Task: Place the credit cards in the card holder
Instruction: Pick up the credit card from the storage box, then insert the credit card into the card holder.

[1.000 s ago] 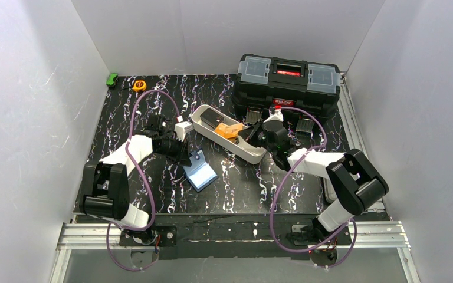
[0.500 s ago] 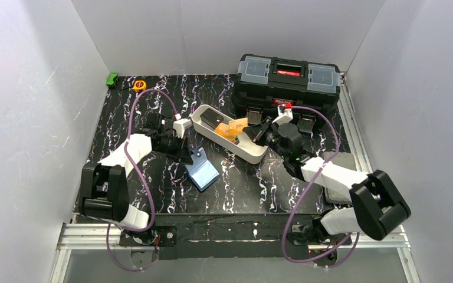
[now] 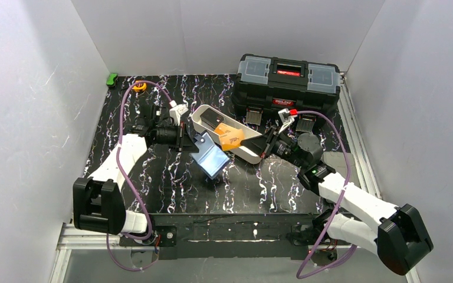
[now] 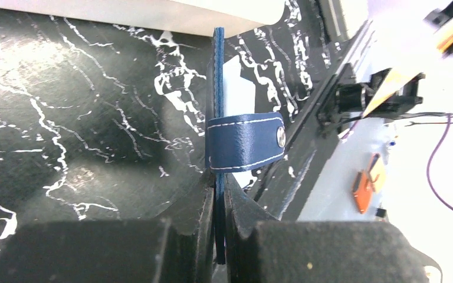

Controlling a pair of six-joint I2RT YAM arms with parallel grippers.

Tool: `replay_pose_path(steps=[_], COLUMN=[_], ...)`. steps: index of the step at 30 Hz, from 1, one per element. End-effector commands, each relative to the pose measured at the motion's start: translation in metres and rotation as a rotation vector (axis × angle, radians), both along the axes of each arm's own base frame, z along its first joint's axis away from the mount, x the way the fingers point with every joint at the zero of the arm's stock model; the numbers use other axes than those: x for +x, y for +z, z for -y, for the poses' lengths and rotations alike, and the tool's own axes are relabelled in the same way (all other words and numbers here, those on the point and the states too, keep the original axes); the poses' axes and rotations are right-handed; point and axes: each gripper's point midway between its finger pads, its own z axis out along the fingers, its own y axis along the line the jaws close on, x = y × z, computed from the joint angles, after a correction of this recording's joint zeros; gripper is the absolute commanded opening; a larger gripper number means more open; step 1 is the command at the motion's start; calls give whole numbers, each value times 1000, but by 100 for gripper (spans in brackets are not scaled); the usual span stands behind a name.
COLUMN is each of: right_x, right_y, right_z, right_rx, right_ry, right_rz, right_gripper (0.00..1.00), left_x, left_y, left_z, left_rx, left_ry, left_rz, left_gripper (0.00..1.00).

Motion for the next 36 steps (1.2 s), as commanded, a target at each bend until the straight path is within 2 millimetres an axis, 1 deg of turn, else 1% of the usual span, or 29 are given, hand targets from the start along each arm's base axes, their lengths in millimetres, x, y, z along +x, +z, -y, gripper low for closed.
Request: replay_pose_path(steps=[1, 4, 6, 10, 12, 15, 23, 31, 36], right_x=[-33, -42, -43, -47, -49, -48, -37, -23, -19], right_y=[2, 3, 3, 1, -1, -1, 6, 17, 21], right_z=[-11, -17, -18, -22, -25, -26, -25, -29, -32], right_rx=[15, 30, 30, 27, 26, 31, 68, 132, 155], right_ry=[202, 275, 288, 337, 362, 364, 299, 260, 265], right_rz=[49, 53, 55, 57, 49, 48, 59, 42, 47], right_gripper=[1, 1, 1, 1, 1, 1, 1, 1, 1], left_x=[-3, -4, -7, -11, -12, -15, -23, -27, -30], left_y=[48, 71, 87, 108, 115, 121, 127, 129, 130], left_z=[13, 18, 22, 26, 28, 29, 30, 31, 31], left_rx=[-132, -189, -233, -297, -317, -337, -359, -369, -378], left_ry=[-19, -26, -38, -63, -71, -83, -111, -127, -138], left_rz=[31, 53, 61, 70, 73, 68, 74, 85, 81], left_gripper=[0, 0, 0, 0, 0, 0, 0, 0, 0])
